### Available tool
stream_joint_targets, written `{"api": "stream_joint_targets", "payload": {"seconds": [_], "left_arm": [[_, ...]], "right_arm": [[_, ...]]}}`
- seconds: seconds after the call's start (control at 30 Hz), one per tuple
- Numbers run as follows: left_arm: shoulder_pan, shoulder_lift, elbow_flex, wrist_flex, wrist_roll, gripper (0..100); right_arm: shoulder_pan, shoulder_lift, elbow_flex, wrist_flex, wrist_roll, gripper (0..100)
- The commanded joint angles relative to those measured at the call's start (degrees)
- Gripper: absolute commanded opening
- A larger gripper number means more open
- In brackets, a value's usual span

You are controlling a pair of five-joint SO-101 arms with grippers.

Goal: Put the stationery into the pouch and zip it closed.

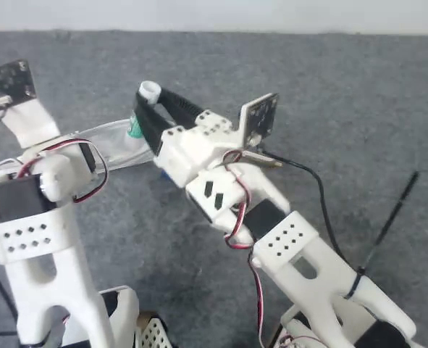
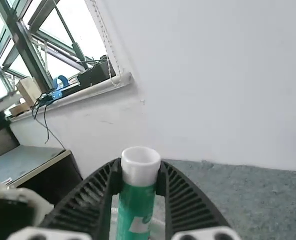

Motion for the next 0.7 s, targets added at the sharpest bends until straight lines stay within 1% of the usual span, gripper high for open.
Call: {"api": "stream_joint_targets", "payload": {"seconds": [0.0,0.07,0.23,0.33,0.4,0.47,0.6,0.67], "left_arm": [[0.26,-0.18,-1.8,-0.7,0.88,1],[0.09,-0.18,-1.71,-0.7,0.88,1],[0.0,-0.18,-1.71,-0.62,0.88,1],[0.0,-0.18,-1.71,-0.62,0.88,1],[0.0,-0.18,-1.71,-0.62,0.88,1],[0.0,-0.18,-1.54,-0.62,0.88,1],[0.0,-0.18,-0.48,-1.05,0.79,1],[0.0,-0.18,-0.48,-1.05,0.79,1]], "right_arm": [[-2.95,-2.51,3.69,-5.23,1.41,0.6],[-4.62,-2.51,6.68,-7.78,3.96,0.6],[-7.34,-2.51,13.54,-16.13,13.1,0.6],[-7.34,-2.51,15.38,-19.56,13.98,1.0],[-7.34,-2.51,15.56,-18.68,14.15,1.3],[-7.34,-2.59,15.47,-16.4,14.15,4.8],[-7.34,-2.86,15.47,-14.2,14.15,17.8],[-7.34,-3.21,15.56,-14.2,14.15,21.0]]}}
